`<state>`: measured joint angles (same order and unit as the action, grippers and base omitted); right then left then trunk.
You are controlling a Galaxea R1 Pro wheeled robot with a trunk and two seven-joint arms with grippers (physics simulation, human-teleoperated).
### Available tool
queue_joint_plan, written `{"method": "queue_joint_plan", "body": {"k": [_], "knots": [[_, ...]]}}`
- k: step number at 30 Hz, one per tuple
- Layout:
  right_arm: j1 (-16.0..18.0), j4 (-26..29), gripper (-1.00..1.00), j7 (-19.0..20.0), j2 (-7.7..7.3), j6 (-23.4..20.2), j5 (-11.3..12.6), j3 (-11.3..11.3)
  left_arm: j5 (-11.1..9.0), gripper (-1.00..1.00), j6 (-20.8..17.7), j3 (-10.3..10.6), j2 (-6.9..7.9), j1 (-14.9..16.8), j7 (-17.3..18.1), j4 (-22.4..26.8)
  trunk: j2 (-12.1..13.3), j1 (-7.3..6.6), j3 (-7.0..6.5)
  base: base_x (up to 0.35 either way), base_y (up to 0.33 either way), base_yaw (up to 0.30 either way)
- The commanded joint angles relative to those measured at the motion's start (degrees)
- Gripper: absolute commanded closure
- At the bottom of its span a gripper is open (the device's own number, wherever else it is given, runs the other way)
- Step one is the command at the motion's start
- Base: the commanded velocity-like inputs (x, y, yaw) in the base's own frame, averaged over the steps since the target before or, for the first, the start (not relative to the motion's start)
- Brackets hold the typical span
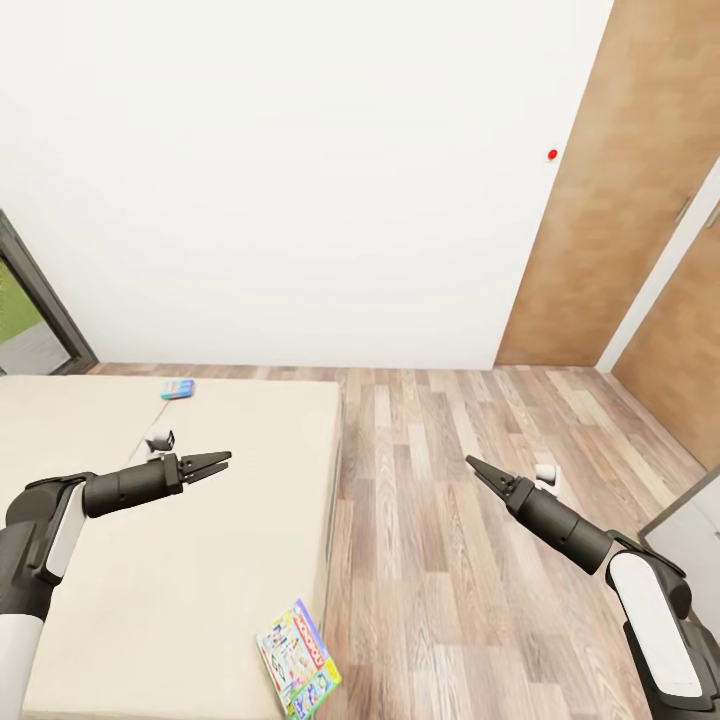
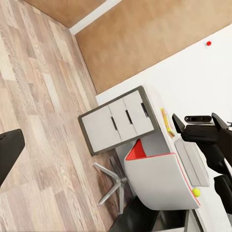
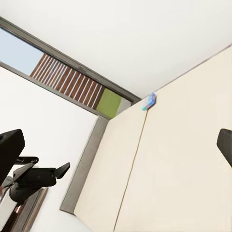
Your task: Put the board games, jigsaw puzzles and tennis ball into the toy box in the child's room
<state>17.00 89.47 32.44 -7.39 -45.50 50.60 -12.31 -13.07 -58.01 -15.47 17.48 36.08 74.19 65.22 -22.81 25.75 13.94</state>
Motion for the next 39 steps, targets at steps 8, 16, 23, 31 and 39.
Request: {"method": "queue_joint_plan", "body": {"k": [8,16,23,31,39], "knots": [[0.1,0.0,-1.0,0.1,0.01,-0.3,0.1,-0.1,-0.1,-1.0,-0.4,0.0,0.01,0.0,0.1,0.0,-0.1,0.04,-0.66,0.0,0.0,0.072],[0.1,0.0,-1.0,0.1,0.01,-0.3,0.1,-0.1,-0.1,-1.0,-0.4,0.0,0.01,0.0,0.1,0.0,-0.1,0.04,-1.42,0.0,0.0,0.088],[0.1,0.0,-1.0,0.1,0.01,-0.4,0.1,-0.1,-0.1,-1.0,-0.4,0.0,0.01,0.0,0.1,0.0,-0.1,0.04,-1.96,0.0,-0.028,0.103],[0.1,0.0,-1.0,0.0,0.01,-0.3,0.1,-0.1,-0.2,-1.0,-0.4,0.0,0.01,0.0,0.1,0.0,-0.1,0.04,-2.1,0.0,-0.008,0.028],[0.1,0.1,-1.0,0.0,0.01,-0.4,0.1,-0.1,-0.2,-1.0,-0.4,0.0,0.01,0.0,0.2,0.0,-0.1,0.04,-2.22,0.0,-0.018,0.108]]}}
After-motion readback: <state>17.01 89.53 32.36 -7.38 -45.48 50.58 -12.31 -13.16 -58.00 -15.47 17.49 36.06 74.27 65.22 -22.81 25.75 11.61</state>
